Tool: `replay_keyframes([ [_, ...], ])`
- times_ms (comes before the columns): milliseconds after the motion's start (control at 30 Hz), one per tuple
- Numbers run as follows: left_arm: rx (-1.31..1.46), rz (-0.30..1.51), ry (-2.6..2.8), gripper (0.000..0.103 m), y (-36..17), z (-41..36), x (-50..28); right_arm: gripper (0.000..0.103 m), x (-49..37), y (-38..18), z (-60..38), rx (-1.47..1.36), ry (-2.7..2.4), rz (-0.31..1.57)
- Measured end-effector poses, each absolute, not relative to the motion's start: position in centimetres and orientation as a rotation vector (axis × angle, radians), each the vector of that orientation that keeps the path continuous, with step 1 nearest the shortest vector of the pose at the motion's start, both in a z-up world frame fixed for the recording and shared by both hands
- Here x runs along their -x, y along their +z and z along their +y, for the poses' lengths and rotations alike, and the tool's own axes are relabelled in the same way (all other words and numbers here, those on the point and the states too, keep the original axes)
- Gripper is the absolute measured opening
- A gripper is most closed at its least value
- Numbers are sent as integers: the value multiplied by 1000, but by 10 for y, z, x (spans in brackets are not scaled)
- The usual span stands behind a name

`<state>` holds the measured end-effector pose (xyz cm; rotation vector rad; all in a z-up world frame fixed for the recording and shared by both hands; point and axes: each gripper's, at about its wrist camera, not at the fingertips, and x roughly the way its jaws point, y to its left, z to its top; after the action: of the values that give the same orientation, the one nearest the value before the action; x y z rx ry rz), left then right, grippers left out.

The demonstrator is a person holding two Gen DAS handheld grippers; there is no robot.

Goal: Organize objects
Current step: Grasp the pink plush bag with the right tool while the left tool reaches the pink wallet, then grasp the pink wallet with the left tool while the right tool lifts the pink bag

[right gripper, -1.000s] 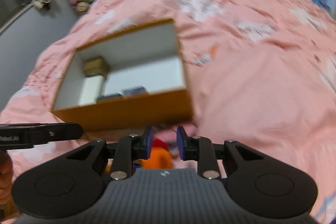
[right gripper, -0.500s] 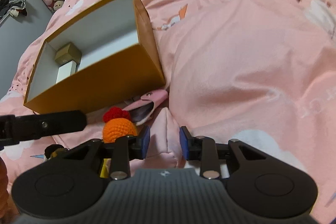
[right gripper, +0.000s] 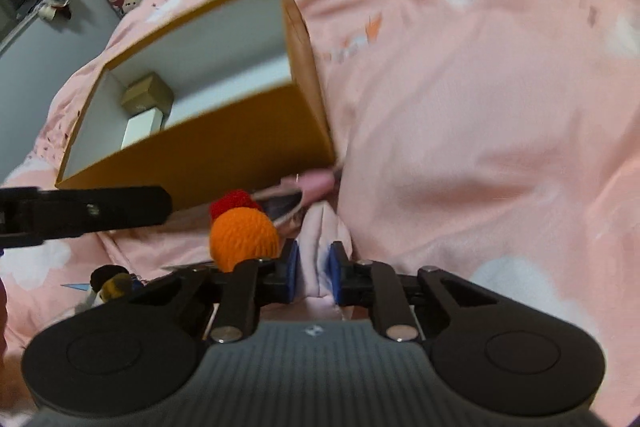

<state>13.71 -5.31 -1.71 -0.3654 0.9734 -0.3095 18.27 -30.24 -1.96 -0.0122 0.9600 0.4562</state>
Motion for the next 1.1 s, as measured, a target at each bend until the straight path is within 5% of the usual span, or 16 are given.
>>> replay_keyframes([
  [233,380,937,-354,61,-7,-54,-132,16,-169,26,-305,200,307,725],
  [433,407,951,-330,61,-12,-47,-132,16,-178,-12,-283,347,296,762],
  [733,412,975,-345,58,-23,-50,-136,20,-208,-10,-339,-349,578,971],
  [1100,380,1004,-318,60,-38,-56,-150,19,-214,-47,-356,-317,335,1026],
])
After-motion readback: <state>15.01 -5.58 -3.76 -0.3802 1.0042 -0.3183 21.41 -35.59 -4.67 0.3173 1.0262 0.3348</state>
